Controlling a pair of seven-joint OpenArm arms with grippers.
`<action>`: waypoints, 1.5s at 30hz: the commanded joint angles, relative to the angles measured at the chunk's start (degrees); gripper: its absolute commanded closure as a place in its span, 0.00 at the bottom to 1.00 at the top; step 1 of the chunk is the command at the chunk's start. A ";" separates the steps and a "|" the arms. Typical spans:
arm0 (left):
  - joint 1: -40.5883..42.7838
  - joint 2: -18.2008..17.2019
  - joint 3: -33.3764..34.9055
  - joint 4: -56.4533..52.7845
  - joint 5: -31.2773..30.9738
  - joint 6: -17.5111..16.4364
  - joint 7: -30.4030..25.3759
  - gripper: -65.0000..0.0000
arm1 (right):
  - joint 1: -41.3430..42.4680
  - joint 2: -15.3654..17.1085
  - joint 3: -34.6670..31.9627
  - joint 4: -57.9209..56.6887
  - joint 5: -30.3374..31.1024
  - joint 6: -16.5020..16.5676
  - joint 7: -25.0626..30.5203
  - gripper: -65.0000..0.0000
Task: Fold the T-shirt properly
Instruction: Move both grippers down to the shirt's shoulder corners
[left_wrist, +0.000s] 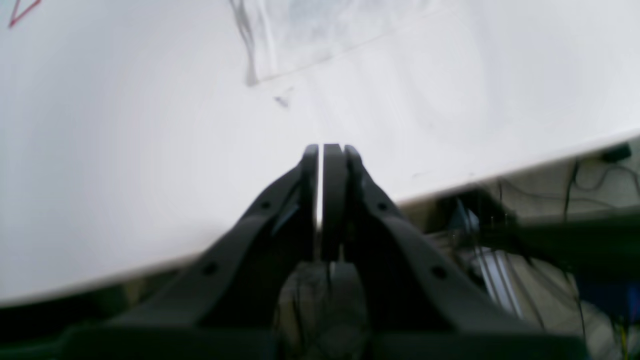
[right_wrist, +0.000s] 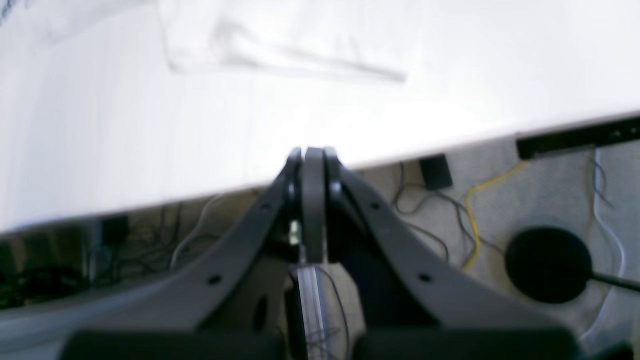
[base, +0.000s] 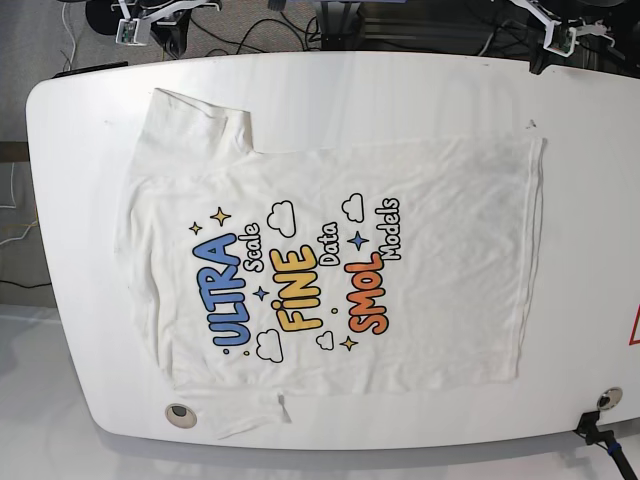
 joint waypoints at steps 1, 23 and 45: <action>1.16 -0.13 -0.97 1.30 -0.67 0.53 -1.04 1.00 | -0.91 -0.03 0.41 2.73 0.86 0.27 0.34 1.00; -18.90 -0.38 0.84 3.49 3.16 1.25 20.02 0.67 | 10.60 5.69 5.20 9.14 -2.24 2.17 -14.71 1.00; -24.26 -0.14 0.43 0.34 0.00 -1.26 23.67 0.61 | 16.07 9.36 8.69 7.82 -2.06 4.13 -16.62 0.97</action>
